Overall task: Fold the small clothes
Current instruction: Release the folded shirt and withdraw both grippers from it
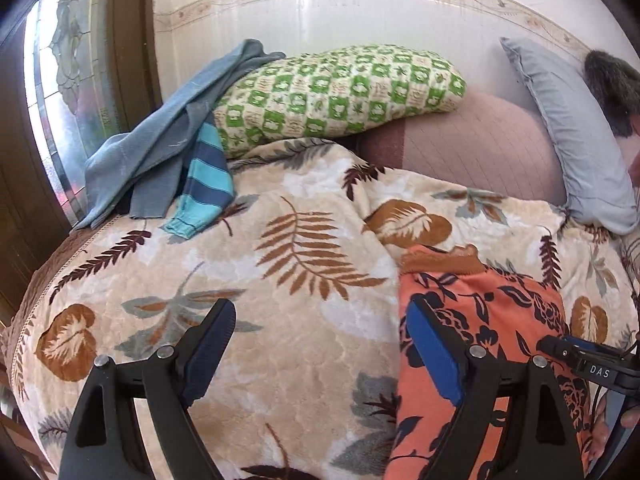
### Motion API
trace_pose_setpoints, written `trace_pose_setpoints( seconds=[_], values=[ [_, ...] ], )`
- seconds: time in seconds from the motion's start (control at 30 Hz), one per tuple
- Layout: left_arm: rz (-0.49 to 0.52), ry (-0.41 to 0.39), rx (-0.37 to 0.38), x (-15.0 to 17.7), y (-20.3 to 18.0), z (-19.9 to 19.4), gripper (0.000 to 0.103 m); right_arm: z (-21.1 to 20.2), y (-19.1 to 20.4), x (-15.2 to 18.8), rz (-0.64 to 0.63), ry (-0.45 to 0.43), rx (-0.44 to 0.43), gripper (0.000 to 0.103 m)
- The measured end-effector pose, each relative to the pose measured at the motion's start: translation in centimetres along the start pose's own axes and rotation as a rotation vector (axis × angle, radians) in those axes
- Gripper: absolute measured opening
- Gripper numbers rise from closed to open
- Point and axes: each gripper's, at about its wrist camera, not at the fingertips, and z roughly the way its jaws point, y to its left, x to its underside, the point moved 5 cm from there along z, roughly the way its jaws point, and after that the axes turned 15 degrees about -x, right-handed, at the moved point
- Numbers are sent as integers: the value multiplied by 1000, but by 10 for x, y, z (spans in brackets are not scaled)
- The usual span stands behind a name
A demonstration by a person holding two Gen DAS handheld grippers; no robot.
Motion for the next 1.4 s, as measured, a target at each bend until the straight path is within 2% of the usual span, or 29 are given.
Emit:
trace_pose_setpoints(
  seconds=[0.2, 0.5, 0.77, 1.0, 1.4],
  values=[
    [-55, -24, -44, -2, 35, -5, 88, -2, 0, 1, 2, -12, 13, 63],
    [-63, -27, -41, 4, 46, -14, 88, -6, 1, 4, 12, -28, 45, 63],
    [-51, -16, -29, 11, 44, -22, 88, -26, 8, 12, 35, -61, 53, 63],
    [-26, -10, -10, 19, 34, -29, 88, -58, 31, 23, 4, -115, -3, 63],
    [19, -8, 7, 32, 12, -41, 88, -89, 65, 58, -90, -78, -45, 63]
  ],
)
